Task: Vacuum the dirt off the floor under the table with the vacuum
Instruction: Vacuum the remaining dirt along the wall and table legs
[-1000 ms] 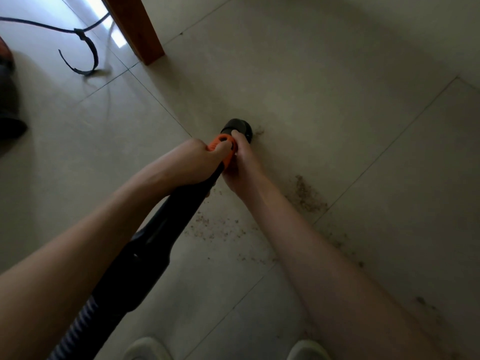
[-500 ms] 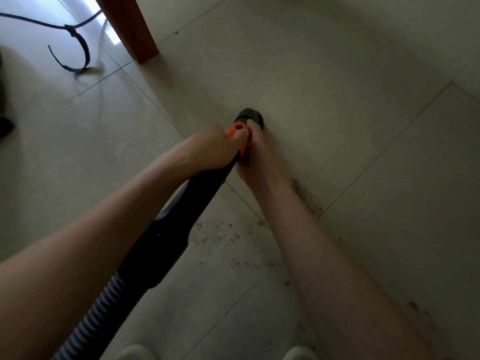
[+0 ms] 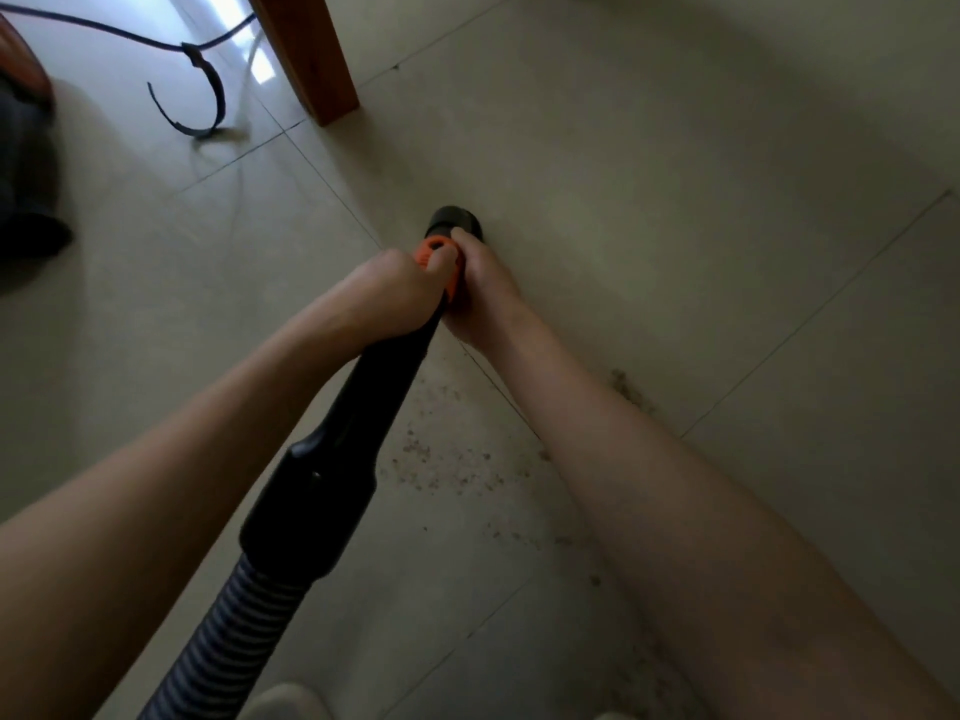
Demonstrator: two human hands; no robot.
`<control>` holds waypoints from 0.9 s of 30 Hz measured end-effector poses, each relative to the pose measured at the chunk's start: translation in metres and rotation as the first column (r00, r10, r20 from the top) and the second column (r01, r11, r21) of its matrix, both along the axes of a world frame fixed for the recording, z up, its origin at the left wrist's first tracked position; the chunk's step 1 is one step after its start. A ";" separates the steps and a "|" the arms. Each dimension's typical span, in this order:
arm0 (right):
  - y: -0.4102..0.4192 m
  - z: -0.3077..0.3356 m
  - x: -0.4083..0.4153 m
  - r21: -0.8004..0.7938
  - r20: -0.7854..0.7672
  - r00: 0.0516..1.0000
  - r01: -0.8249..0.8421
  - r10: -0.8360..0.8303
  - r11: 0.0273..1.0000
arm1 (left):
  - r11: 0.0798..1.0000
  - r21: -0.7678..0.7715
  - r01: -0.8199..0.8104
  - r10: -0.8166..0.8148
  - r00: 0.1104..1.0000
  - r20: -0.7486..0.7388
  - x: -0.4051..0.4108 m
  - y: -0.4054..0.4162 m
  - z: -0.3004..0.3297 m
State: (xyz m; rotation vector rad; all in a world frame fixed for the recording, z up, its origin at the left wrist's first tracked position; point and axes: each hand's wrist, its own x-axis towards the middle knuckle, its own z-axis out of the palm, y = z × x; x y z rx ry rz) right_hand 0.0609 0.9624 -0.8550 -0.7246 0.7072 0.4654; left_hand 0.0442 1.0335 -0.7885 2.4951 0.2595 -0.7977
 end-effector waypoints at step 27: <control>0.015 0.014 -0.070 -0.092 -0.156 0.982 0.095 -0.108 0.991 | 0.968 -0.051 0.246 -0.248 0.968 -0.036 -0.053 0.034 -0.005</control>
